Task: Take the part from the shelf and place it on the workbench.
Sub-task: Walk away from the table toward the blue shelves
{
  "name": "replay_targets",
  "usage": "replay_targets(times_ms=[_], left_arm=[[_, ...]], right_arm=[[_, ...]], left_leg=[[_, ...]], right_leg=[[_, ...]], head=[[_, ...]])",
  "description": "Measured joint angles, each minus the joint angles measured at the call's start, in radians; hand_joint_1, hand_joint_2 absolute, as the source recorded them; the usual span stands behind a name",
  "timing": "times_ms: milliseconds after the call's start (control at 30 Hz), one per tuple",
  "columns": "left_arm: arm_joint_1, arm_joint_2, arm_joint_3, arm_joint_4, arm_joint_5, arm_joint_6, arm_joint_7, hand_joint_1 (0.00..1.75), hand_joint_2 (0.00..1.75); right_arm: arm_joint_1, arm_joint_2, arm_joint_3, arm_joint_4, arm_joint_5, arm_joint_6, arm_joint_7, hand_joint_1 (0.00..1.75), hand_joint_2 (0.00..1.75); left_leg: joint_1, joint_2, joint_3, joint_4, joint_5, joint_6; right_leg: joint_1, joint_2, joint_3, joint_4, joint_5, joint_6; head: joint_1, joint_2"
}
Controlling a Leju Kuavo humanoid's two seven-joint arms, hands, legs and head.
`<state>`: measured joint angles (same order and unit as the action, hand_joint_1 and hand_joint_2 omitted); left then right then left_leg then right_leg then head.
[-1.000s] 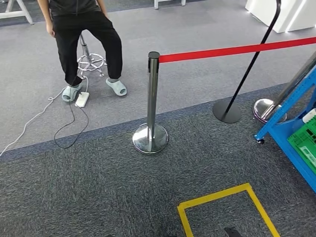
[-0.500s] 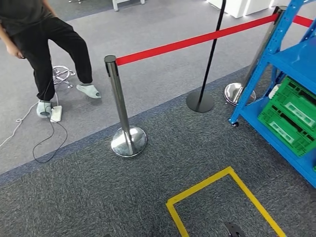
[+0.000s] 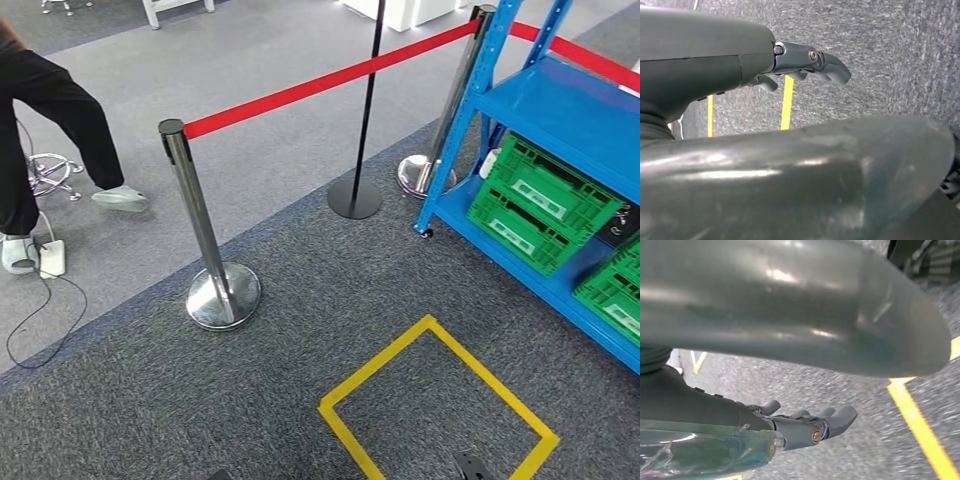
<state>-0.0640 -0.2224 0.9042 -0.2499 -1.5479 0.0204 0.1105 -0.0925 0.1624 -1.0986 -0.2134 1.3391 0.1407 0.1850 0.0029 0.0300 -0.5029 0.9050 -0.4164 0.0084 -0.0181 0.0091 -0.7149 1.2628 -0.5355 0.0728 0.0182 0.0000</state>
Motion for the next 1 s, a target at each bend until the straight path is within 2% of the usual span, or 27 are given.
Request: replay_targets(times_ms=[33,67,100,133,167,200,233,300,367,400,433,467,500,533,567,600,633,667,700,733,767,800,833,867,933,967,1000], left_arm=[[0.000,0.000,0.002,0.000,-0.001,0.000,0.003,0.00,0.00],[0.000,-0.001,0.004,0.000,-0.006,0.000,0.007,0.00,0.00],[0.000,-0.001,0.004,0.000,-0.012,-0.001,0.012,0.00,0.00],[0.000,-0.002,0.004,0.000,-0.017,-0.004,0.016,0.00,0.00],[0.001,-0.002,0.004,0.000,-0.019,-0.008,0.018,0.00,0.00],[0.001,-0.002,0.004,0.000,-0.019,-0.014,0.020,0.00,0.00],[0.001,-0.001,0.004,0.000,-0.019,-0.019,0.020,0.00,0.00],[0.000,-0.001,0.004,0.000,-0.015,-0.025,0.021,0.00,0.00],[-0.001,-0.001,0.004,-0.001,-0.011,-0.027,0.021,0.00,0.00],[0.000,-0.001,0.004,-0.001,-0.010,-0.028,0.021,0.00,0.00],[0.002,0.000,0.004,-0.001,-0.009,-0.029,0.021,0.00,0.00],[0.004,0.000,0.005,-0.001,-0.007,-0.030,0.021,0.00,0.00],[0.007,0.000,0.006,-0.001,-0.004,-0.031,0.021,0.00,0.00],[0.008,0.001,0.008,-0.001,-0.002,-0.032,0.021,0.00,0.00],[0.008,0.001,0.011,-0.001,0.001,-0.035,0.021,0.00,0.00],[0.008,0.001,0.014,-0.001,0.002,-0.038,0.021,0.00,0.00],[0.007,0.001,0.016,-0.001,0.003,-0.043,0.021,0.00,0.00],[0.006,0.001,0.018,-0.001,0.001,-0.047,0.021,0.00,0.00],[0.005,0.000,0.019,-0.001,-0.003,-0.052,0.021,0.00,0.00],[0.004,0.000,0.019,-0.001,-0.008,-0.056,0.021,0.00,0.00],[0.003,0.000,0.019,-0.001,-0.013,-0.058,0.021,0.00,0.00],[0.002,0.000,0.017,-0.001,-0.017,-0.060,0.021,0.00,0.00],[0.002,0.000,0.015,-0.001,-0.019,-0.061,0.021,0.00,0.00],[0.001,0.000,0.012,-0.001,-0.021,-0.061,0.021,0.00,0.00],[0.003,0.000,0.004,-0.001,-0.022,-0.060,0.021,0.00,0.00],[0.005,0.000,0.000,-0.001,-0.022,-0.061,0.021,0.00,0.00],[0.006,0.001,-0.003,-0.001,-0.021,-0.062,0.021,0.00,0.00]], right_arm=[[0.002,0.000,0.000,0.000,0.004,-0.003,0.001,0.00,0.00],[0.003,0.000,0.000,0.000,0.007,-0.005,0.002,0.00,0.00],[0.003,0.001,0.000,0.001,0.008,-0.005,0.002,0.00,0.00],[0.001,0.001,0.000,0.001,0.008,-0.006,0.002,0.00,0.00],[-0.002,0.002,0.000,0.001,0.007,-0.008,0.001,0.00,0.00],[-0.004,0.003,0.000,0.001,0.006,-0.010,0.001,0.00,0.00],[-0.005,0.004,0.001,0.001,0.006,-0.012,0.000,0.00,0.00],[-0.003,0.004,0.000,0.002,0.006,-0.015,0.001,0.00,0.00],[-0.004,0.005,0.000,0.002,0.006,-0.015,0.001,0.00,0.00],[-0.006,0.005,0.000,0.002,0.007,-0.015,0.001,0.00,0.00],[-0.008,0.005,0.001,0.002,0.007,-0.015,0.001,0.00,0.00],[-0.009,0.005,0.001,0.002,0.009,-0.014,0.001,0.00,0.00],[-0.009,0.005,0.001,0.002,0.010,-0.014,0.000,0.00,0.00],[-0.007,0.005,0.002,0.002,0.012,-0.013,0.000,0.00,0.00],[-0.006,0.005,0.002,0.002,0.013,-0.014,0.001,0.00,0.00],[-0.005,0.005,0.002,0.002,0.013,-0.014,0.001,0.00,0.00],[-0.006,0.005,0.002,0.002,0.012,-0.015,0.002,0.00,0.00],[-0.007,0.005,0.002,0.002,0.010,-0.016,0.003,0.00,0.00],[-0.008,0.005,0.002,0.002,0.006,-0.018,0.004,0.00,0.00],[-0.006,0.005,0.002,0.002,0.001,-0.020,0.004,0.00,0.00],[-0.003,0.005,0.001,0.002,-0.004,-0.022,0.004,0.00,0.00],[0.002,0.004,0.001,0.002,-0.007,-0.024,0.005,0.00,0.00],[0.006,0.004,0.001,0.002,-0.010,-0.024,0.005,0.00,0.00],[0.007,0.004,0.001,0.002,-0.013,-0.025,0.006,0.00,0.00],[0.002,0.004,0.000,0.002,-0.016,-0.026,0.007,0.00,0.00],[-0.001,0.004,0.000,0.002,-0.017,-0.027,0.007,0.00,0.00],[-0.002,0.004,0.000,0.002,-0.019,-0.028,0.007,0.00,0.00]], left_leg=[[-0.001,0.012,0.002,0.000,-0.001,0.000],[-0.001,0.024,0.004,0.000,-0.003,-0.001],[-0.001,0.034,0.008,0.000,-0.006,-0.004],[-0.004,0.045,0.012,0.001,-0.010,-0.009],[-0.006,0.054,0.015,0.003,-0.013,-0.014],[-0.008,0.064,0.017,0.004,-0.015,-0.019],[-0.010,0.073,0.018,0.004,-0.017,-0.024],[-0.008,0.085,0.023,0.005,-0.023,-0.033],[-0.004,0.048,0.003,0.057,-0.062,-0.044],[-0.002,0.019,-0.025,0.119,-0.096,-0.049],[-0.001,-0.003,-0.063,0.197,-0.133,-0.051],[-0.001,-0.015,-0.101,0.271,-0.161,-0.053],[0.000,-0.019,-0.128,0.318,-0.170,-0.053],[0.000,-0.021,-0.136,0.325,-0.157,-0.053],[0.001,-0.024,-0.124,0.291,-0.125,-0.053],[0.004,-0.036,-0.095,0.225,-0.082,-0.053],[0.008,-0.061,-0.061,0.148,-0.044,-0.055],[0.013,-0.086,-0.030,0.080,-0.021,-0.054],[0.016,-0.106,-0.010,0.036,-0.011,-0.052],[0.017,-0.115,-0.002,0.016,-0.012,-0.047],[0.017,-0.108,0.000,0.012,-0.014,-0.038],[0.015,-0.096,-0.001,0.013,-0.012,-0.031],[0.015,-0.084,-0.001,0.013,-0.011,-0.022],[0.014,-0.071,-0.001,0.012,-0.009,-0.015],[0.009,-0.042,-0.001,0.011,-0.010,-0.006],[0.006,-0.026,-0.001,0.011,-0.011,-0.004],[0.005,-0.011,0.000,0.011,-0.012,-0.003]], right_leg=[[0.001,-0.002,0.007,-0.007,0.012,-0.001],[0.002,-0.007,0.036,-0.059,0.041,-0.004],[0.004,-0.023,0.081,-0.138,0.077,-0.008],[0.009,-0.050,0.126,-0.219,0.106,-0.013],[0.013,-0.070,0.159,-0.278,0.126,-0.019],[0.016,-0.082,0.177,-0.311,0.134,-0.025],[0.019,-0.082,0.180,-0.320,0.135,-0.030],[0.017,-0.055,0.177,-0.321,0.138,-0.040],[0.012,-0.031,0.178,-0.326,0.143,-0.050],[0.009,-0.019,0.177,-0.327,0.145,-0.054],[0.009,-0.006,0.176,-0.327,0.147,-0.058],[0.008,0.008,0.174,-0.327,0.148,-0.060],[0.008,0.023,0.173,-0.327,0.149,-0.060],[0.007,0.039,0.173,-0.327,0.149,-0.059],[0.006,0.055,0.173,-0.327,0.150,-0.057],[0.004,0.071,0.174,-0.327,0.152,-0.054],[0.004,0.087,0.173,-0.325,0.153,-0.049],[0.004,0.102,0.169,-0.322,0.153,-0.043],[0.004,0.115,0.165,-0.321,0.154,-0.037],[0.004,0.127,0.159,-0.322,0.156,-0.030],[0.001,0.137,0.153,-0.323,0.158,-0.024],[-0.001,0.137,0.150,-0.324,0.159,-0.018],[-0.001,0.118,0.141,-0.311,0.150,-0.014],[0.000,0.088,0.124,-0.277,0.127,-0.011],[0.004,0.022,0.060,-0.141,0.053,-0.009],[0.004,0.008,0.023,-0.063,0.019,-0.008],[0.004,0.002,-0.003,-0.006,-0.001,-0.007]], head=[[0.000,0.000],[0.000,0.000],[0.001,0.000],[0.001,0.000],[0.000,0.000],[-0.001,0.000],[-0.002,0.000],[-0.004,0.000],[-0.008,0.000],[-0.011,0.000],[-0.013,0.000],[-0.014,0.000],[-0.014,0.000],[-0.014,0.000],[-0.014,0.000],[-0.014,0.000],[-0.015,0.000],[-0.016,0.000],[-0.016,0.000],[-0.017,0.000],[-0.016,0.000],[-0.016,0.000],[-0.013,0.000],[-0.008,0.000],[0.000,0.000],[0.002,0.000],[0.002,0.000]])
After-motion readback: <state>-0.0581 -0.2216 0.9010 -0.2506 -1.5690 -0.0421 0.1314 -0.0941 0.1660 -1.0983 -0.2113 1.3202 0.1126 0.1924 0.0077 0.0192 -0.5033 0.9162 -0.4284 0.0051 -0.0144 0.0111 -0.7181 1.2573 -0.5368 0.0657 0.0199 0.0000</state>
